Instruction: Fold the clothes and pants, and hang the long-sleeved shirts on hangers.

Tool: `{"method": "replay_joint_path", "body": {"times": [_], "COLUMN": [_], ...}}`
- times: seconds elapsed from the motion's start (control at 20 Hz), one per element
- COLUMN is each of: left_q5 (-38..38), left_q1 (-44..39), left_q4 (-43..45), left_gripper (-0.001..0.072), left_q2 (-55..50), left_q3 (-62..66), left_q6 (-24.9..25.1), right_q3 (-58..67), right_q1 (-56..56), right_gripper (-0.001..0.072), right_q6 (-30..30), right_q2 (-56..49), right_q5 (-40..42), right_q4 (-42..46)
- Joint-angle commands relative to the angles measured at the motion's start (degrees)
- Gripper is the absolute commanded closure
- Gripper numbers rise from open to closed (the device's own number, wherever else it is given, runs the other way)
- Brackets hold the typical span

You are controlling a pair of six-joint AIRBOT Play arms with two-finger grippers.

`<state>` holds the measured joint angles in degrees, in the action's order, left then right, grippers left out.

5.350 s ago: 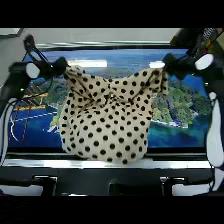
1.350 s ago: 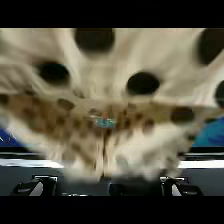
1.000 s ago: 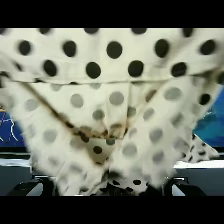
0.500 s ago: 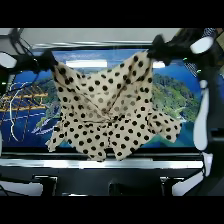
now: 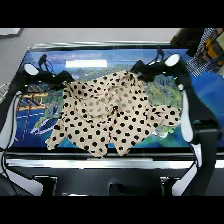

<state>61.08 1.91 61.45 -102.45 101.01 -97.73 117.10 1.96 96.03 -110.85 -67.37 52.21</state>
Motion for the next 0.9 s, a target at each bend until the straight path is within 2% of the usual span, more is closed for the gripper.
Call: {"method": "replay_joint_path", "body": {"times": [0.0,0.1,0.25,0.4,0.5,0.6,0.75,0.85], "left_q5": [9.8,14.1,14.9,12.8,11.9,12.0,12.0,12.0], "left_q1": [4.2,6.3,7.3,5.8,4.2,2.1,-2.0,-5.1], "left_q4": [0.3,2.7,4.6,4.5,3.6,2.9,2.5,1.9], "left_gripper": [-0.0005,-0.0007,-0.0009,-0.0009,-0.0009,-0.0010,-0.0010,-0.0010], "left_q2": [5.4,10.3,20.3,33.4,41.7,48.5,55.1,56.1], "left_q3": [1.0,-0.7,-12.9,-33.7,-46.0,-55.0,-64.1,-67.3], "left_q6": [-0.5,-0.5,-0.5,-3.4,-5.2,-5.7,-9.9,-12.0], "right_q3": [0.0,-1.8,-15.3,-37.8,-52.5,-65.4,-77.6,-82.1], "right_q1": [-5.8,-10.0,-15.6,-16.1,-15.2,-13.4,-8.7,-4.5], "right_gripper": [0.0086,0.0086,0.0086,0.0085,0.0035,0.0034,0.0034,0.0034], "right_q6": [-4.5,-6.8,-5.2,-2.7,-1.3,0.4,5.1,6.9], "right_q2": [7.5,13.5,24.5,36.9,44.9,51.9,57.3,57.2], "right_q5": [-17.6,-24.6,-24.4,-20.7,-17.7,-14.2,-8.2,-4.0], "right_q4": [7.9,11.9,10.6,9.7,8.3,6.4,5.3,3.2]}}
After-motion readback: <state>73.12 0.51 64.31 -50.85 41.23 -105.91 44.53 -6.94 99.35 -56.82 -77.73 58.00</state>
